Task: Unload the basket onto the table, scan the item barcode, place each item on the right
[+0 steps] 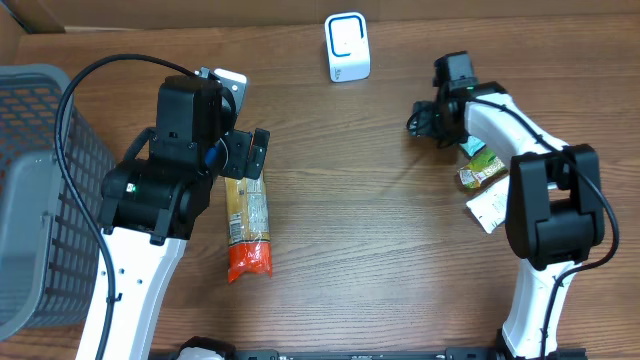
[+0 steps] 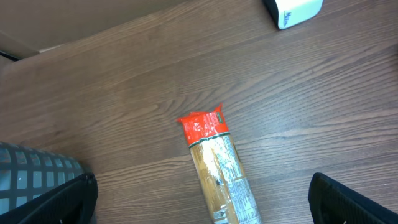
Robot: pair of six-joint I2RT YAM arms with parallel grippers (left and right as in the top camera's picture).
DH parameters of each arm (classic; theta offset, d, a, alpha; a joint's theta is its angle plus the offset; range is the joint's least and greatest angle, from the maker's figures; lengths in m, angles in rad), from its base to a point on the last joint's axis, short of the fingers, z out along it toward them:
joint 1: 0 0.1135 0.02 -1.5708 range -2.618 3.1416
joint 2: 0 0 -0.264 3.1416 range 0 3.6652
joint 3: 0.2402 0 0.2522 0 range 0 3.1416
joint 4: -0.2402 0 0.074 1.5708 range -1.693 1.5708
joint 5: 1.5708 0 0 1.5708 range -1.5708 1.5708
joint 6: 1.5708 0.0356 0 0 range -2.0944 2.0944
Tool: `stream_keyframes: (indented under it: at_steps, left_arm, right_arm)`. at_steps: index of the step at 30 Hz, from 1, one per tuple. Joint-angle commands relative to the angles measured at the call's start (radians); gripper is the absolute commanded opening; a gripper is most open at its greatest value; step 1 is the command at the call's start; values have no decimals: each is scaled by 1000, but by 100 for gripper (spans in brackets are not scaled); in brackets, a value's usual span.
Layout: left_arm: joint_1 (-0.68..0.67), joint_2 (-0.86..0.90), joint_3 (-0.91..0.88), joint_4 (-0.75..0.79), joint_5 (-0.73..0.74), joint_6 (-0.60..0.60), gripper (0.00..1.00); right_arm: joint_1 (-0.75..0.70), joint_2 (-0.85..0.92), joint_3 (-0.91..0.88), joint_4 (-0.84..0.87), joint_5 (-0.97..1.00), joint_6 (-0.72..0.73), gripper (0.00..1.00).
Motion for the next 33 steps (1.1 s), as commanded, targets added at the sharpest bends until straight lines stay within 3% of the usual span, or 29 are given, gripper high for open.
stream_keyframes:
  at_steps: [1,8,18,25,29,33]
  left_arm:
    - [-1,3,8,1,-10,16,100]
    - [-1,3,8,1,-10,16,100]
    - [-1,3,8,1,-10,16,100]
    - [-1,3,8,1,-10,16,100]
    - [-1,3,8,1,-10,16,99]
    - [-1,3,8,1,-10,16,99]
  right_arm:
    - [-76,1,-8,-45,82,60,72]
    - [-156,0,-8,-93,23,20,72]
    - [-161,-75,36,-158,-125,-25,74]
    - [-149,-232,42,-323,-363,-95,75]
    - [-109,-243,37,-457,-371,-124,80]
    - [-64,-241,-6,-488,-354,-122,82]
